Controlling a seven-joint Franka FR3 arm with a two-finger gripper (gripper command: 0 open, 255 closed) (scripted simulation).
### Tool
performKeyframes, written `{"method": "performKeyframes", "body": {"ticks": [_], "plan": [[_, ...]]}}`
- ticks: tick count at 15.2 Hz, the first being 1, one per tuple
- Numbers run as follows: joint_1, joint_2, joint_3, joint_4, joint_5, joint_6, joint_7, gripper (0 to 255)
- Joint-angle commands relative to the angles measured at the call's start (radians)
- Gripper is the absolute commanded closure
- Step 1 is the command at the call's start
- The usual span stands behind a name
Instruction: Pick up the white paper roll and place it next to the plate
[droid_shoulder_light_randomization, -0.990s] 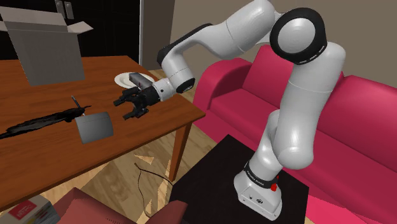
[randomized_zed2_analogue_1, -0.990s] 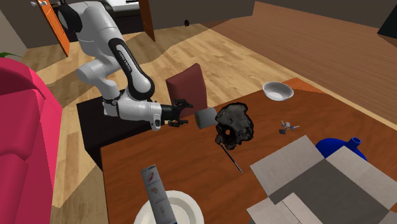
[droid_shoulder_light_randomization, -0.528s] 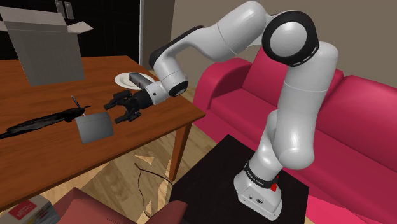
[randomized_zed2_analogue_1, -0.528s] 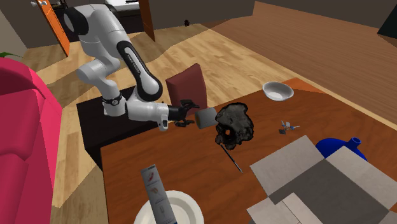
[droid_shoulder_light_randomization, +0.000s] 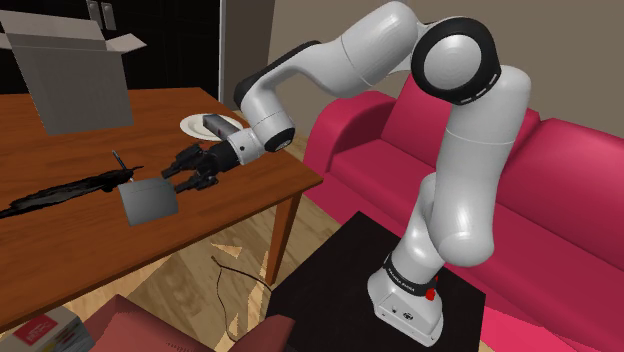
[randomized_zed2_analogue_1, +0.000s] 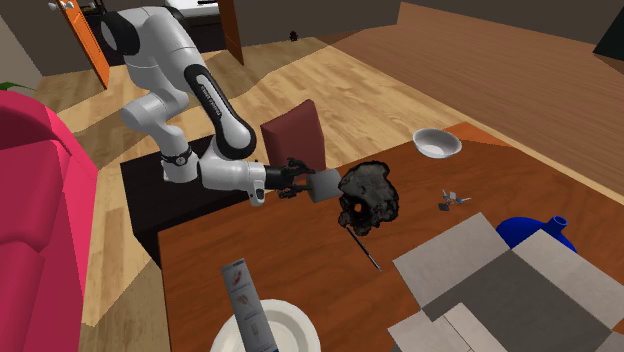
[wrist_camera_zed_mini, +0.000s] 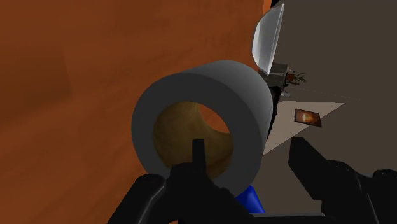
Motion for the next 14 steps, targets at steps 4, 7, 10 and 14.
{"method": "performKeyframes", "body": {"ticks": [4, 7, 10, 14], "plan": [[0.000, 0.000, 0.000, 0.000, 0.000, 0.000, 0.000, 255], [0.000, 0.000, 0.000, 0.000, 0.000, 0.000, 0.000, 255], [0.001, -0.011, -0.001, -0.001, -0.007, 0.003, 0.011, 255], [0.005, -0.054, -0.002, -0.004, -0.037, 0.016, 0.056, 255]]}}
